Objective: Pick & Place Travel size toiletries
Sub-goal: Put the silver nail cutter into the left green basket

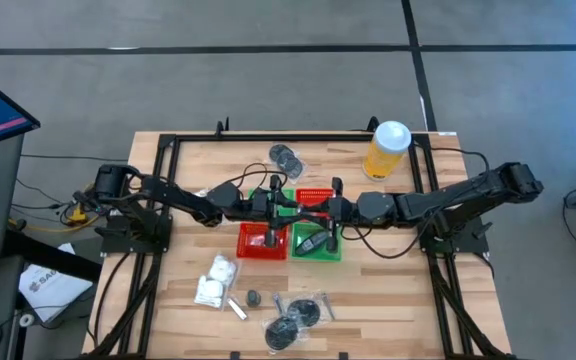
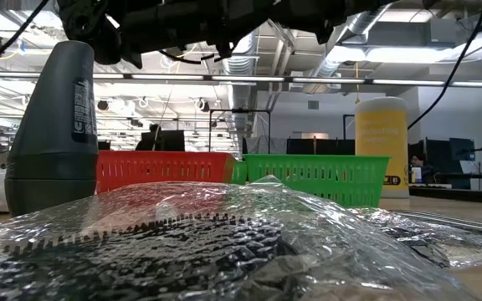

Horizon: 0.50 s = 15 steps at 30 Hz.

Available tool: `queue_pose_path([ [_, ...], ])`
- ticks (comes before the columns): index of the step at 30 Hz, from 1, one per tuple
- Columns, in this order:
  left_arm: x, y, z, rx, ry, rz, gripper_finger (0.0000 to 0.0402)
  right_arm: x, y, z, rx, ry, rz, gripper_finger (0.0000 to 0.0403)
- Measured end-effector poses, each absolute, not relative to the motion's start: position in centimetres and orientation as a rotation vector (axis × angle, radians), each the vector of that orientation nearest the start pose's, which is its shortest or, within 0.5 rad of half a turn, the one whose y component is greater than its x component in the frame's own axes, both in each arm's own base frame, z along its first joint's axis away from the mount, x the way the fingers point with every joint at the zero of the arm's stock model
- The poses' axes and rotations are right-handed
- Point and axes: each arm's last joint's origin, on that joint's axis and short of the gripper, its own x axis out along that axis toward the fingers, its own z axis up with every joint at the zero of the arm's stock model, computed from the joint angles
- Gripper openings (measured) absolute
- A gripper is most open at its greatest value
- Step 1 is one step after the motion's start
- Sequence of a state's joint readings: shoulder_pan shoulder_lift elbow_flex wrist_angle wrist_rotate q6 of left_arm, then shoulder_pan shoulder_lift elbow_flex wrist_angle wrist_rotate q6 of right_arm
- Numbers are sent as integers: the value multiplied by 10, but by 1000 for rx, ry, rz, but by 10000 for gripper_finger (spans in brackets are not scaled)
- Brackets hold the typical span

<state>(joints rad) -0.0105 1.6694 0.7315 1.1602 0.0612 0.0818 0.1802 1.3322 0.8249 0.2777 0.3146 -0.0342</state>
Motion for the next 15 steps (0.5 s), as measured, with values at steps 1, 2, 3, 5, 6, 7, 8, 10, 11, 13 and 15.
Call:
queue_pose_path([
  [1, 335, -5, 225, 87, -225, -61, 119, 290, 44, 271, -91, 230, -129, 39],
  [2, 336, -4, 226, 88, -228, -61, 123, 290, 44, 271, -92, 231, -129, 39],
  [3, 336, -4, 227, 88, -230, -60, 126, 290, 44, 271, -91, 231, -129, 39],
  [5, 336, -4, 228, 88, -232, -60, 128, 290, 44, 271, -91, 231, -127, 39],
  [6, 336, -4, 229, 88, -232, -60, 128, 290, 44, 271, -91, 229, -128, 39],
  [7, 336, -4, 228, 88, -231, -60, 125, 290, 44, 272, -90, 226, -128, 39],
  [8, 336, -4, 228, 88, -230, -59, 121, 291, 44, 272, -90, 226, -128, 39],
  [10, 336, -4, 227, 88, -222, -60, 106, 290, 44, 272, -91, 228, -128, 39],
  [11, 336, -4, 227, 88, -217, -60, 97, 290, 44, 271, -91, 230, -127, 39],
  [13, 336, -4, 227, 88, -216, -64, 73, 290, 44, 271, -91, 231, -127, 39],
  [15, 336, -5, 227, 93, -218, -93, 50, 290, 44, 271, -91, 232, -125, 39],
])
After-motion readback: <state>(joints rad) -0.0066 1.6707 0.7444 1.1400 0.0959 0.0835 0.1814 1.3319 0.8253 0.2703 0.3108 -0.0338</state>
